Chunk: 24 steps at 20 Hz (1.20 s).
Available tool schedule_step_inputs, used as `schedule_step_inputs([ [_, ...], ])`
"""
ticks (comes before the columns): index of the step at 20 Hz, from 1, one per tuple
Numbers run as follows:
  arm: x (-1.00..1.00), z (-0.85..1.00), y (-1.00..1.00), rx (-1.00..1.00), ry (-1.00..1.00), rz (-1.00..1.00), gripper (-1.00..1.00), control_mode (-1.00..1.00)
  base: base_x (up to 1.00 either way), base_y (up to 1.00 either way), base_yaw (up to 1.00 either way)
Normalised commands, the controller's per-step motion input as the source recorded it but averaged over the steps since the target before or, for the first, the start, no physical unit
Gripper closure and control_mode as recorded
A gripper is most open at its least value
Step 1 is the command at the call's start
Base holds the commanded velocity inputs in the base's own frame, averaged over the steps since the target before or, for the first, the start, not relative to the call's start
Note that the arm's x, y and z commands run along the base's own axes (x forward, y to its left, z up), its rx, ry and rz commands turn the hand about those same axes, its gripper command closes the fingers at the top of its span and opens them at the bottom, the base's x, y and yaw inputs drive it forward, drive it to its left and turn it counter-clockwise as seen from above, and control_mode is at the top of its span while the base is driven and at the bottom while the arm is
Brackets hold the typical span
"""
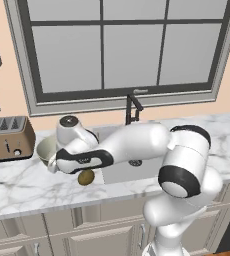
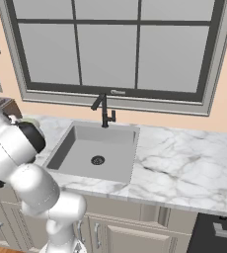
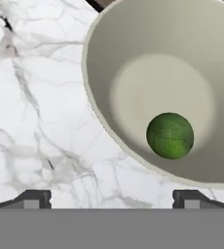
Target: Pick the avocado from the sink and place it in the bowl. Then pick the bowl and place it in the microwave. Then close the microwave door and press the start button.
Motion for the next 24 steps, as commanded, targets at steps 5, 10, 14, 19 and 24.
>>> schedule_step_inputs([
  [5,0.33,-0.21,0.0,-0.12,-0.01,0.07,-1.0,-1.0,0.0,0.0,0.0],
  [10,0.43,-0.08,0.0,-0.11,-0.01,0.0,-1.0,-1.0,0.0,0.0,0.0],
  [14,0.33,-0.25,0.02,-0.12,0.0,0.01,-1.0,-1.0,0.0,0.0,0.0],
  [19,-0.08,-0.09,0.0,-0.08,-0.06,0.04,-1.0,-1.0,0.0,0.0,0.0],
  [24,0.15,-0.25,0.0,-0.09,-0.02,0.05,-1.0,-1.0,0.0,0.0,0.0],
])
